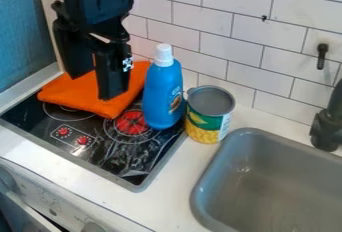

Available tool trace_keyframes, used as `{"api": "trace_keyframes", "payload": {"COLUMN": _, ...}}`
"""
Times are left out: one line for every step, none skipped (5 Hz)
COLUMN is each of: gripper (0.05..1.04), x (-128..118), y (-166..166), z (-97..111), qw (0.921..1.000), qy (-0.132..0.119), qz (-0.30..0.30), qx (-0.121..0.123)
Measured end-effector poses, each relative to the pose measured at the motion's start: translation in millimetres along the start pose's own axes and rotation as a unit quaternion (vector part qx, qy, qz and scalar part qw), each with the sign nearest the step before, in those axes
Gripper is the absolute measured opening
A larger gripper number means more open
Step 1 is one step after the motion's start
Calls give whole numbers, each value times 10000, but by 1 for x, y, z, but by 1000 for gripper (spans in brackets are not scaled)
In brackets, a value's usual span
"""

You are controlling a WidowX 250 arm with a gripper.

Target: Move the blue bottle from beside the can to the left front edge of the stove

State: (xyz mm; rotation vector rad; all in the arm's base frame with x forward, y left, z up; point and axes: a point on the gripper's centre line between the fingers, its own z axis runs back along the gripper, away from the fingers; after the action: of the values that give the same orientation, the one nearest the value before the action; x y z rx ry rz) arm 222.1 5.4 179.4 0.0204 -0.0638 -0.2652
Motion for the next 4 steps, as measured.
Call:
{"api": "trace_keyframes", "payload": {"gripper": 1005, "x": -1, "y": 0, "z": -5, "qw": 10000, "qy": 86, "qz": 8, "qx": -33}}
{"api": "trace_keyframes", "payload": {"gripper": 1005, "x": 20, "y": 5, "z": 1, "qw": 9997, "qy": -224, "qz": 38, "qx": 26}}
{"api": "trace_keyframes", "payload": {"gripper": 1005, "x": 56, "y": 4, "z": 16, "qw": 9986, "qy": -494, "qz": -101, "qx": 189}}
{"api": "trace_keyframes", "payload": {"gripper": 1005, "x": 83, "y": 6, "z": 18, "qw": 9981, "qy": -591, "qz": -90, "qx": 149}}
